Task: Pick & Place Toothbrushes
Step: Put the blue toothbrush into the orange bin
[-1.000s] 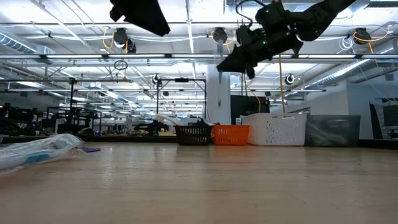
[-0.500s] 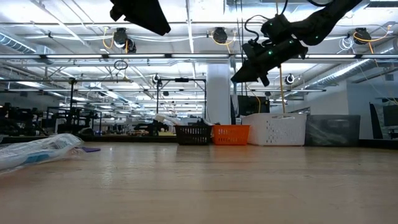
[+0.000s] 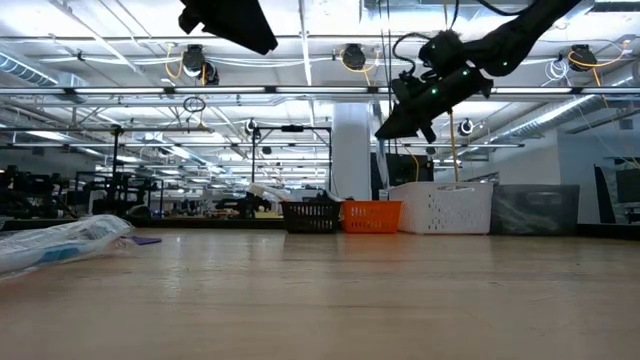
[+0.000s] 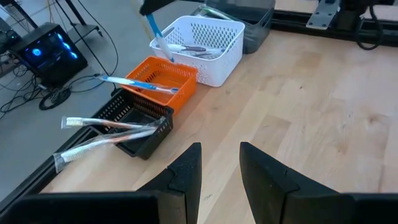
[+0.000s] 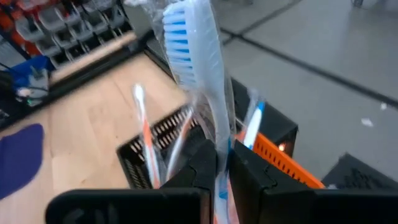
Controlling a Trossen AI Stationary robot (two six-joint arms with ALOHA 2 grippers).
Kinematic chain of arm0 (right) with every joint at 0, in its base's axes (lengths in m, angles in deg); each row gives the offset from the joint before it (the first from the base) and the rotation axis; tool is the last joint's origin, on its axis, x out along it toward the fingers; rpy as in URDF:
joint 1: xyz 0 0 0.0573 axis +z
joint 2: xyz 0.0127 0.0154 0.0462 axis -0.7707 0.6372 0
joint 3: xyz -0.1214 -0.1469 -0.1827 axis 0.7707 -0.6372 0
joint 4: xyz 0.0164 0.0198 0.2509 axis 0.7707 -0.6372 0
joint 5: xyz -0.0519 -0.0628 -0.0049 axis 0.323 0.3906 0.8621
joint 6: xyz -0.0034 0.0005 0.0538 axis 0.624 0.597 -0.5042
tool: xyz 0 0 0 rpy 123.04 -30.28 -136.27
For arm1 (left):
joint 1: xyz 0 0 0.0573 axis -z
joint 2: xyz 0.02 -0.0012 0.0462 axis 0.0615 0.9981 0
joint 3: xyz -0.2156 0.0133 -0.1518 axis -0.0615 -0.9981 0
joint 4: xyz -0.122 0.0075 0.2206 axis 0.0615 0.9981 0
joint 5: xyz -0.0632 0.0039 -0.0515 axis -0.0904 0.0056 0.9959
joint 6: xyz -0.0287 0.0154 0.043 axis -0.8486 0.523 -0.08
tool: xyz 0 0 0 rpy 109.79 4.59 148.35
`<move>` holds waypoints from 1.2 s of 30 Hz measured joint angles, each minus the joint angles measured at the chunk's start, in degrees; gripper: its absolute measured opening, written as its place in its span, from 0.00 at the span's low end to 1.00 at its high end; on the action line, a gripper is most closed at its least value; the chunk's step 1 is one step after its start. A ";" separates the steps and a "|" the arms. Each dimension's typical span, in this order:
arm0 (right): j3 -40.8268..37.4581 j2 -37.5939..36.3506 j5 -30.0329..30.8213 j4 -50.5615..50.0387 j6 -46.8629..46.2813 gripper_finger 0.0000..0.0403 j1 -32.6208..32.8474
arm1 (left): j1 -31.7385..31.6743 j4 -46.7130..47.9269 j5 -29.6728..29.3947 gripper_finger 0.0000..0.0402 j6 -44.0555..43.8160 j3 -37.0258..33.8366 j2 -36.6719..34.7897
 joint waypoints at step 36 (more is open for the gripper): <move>6.91 11.32 -1.83 -10.68 0.55 0.05 0.70 | -0.81 -0.14 0.13 0.28 -0.02 0.00 0.00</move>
